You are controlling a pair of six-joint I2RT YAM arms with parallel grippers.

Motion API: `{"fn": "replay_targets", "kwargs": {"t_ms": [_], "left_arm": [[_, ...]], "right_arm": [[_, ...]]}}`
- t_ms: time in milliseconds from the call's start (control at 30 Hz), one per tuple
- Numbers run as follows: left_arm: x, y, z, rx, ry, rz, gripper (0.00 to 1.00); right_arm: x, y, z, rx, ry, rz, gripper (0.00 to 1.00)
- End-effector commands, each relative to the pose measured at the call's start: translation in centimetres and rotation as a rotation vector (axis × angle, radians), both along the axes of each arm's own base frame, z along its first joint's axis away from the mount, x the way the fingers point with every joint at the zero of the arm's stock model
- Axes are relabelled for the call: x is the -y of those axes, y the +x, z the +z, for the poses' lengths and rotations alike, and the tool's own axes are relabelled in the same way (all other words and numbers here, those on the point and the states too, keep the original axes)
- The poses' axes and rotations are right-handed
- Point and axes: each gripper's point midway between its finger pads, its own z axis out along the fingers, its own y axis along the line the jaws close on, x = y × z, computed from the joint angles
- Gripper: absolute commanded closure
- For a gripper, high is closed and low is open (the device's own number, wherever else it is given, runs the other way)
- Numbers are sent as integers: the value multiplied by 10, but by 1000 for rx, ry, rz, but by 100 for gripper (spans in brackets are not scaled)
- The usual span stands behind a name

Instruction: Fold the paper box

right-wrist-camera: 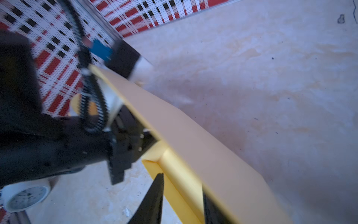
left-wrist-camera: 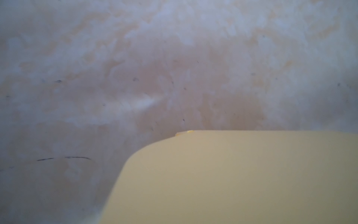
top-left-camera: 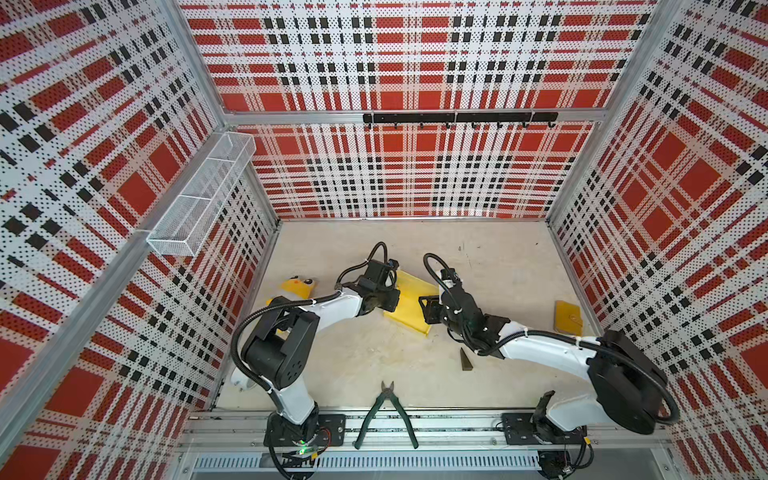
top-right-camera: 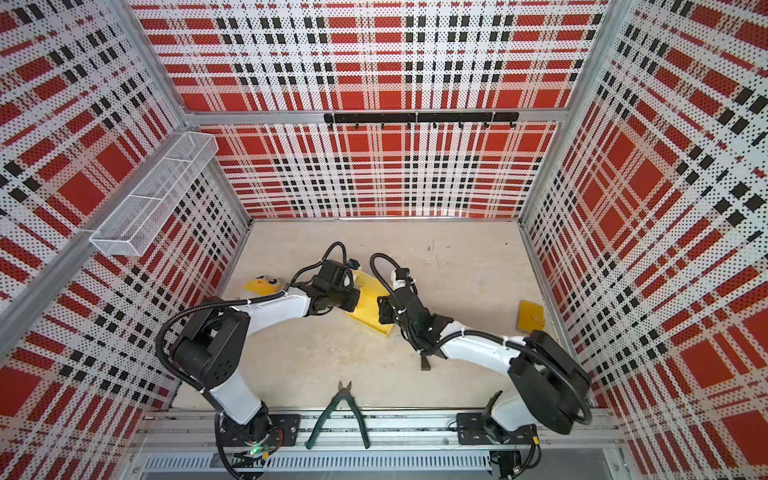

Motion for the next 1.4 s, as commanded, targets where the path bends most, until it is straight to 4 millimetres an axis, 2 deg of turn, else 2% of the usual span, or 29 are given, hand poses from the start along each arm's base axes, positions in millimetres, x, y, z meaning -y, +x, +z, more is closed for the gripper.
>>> {"fn": "replay_targets", "kwargs": {"t_ms": [0, 233, 333, 467, 567, 733, 1000, 1133, 1367], "left_arm": [[6, -13, -14, -7, 83, -102, 97], [21, -31, -28, -16, 147, -170, 90], [28, -36, -31, -3, 193, -199, 85], [31, -30, -27, 27, 255, -195, 81], [41, -31, -26, 41, 306, -244, 77], [54, -38, -37, 38, 366, -313, 70], [60, -37, -60, -17, 410, -349, 65], [62, -41, -69, -49, 413, -368, 58], [65, -43, -74, -68, 407, -390, 54]], "right_arm": [[18, -2, 14, 71, 41, 7, 64], [55, -11, 34, 102, 47, 14, 64], [68, -15, 54, 133, 40, 2, 64], [85, -22, 85, 183, 15, -25, 62], [98, -27, 105, 214, 7, -53, 57], [111, -35, 133, 268, -9, -72, 52], [126, -34, 138, 275, -45, -116, 50], [130, -33, 136, 271, -43, -128, 50], [135, -32, 136, 268, -47, -140, 49]]}}
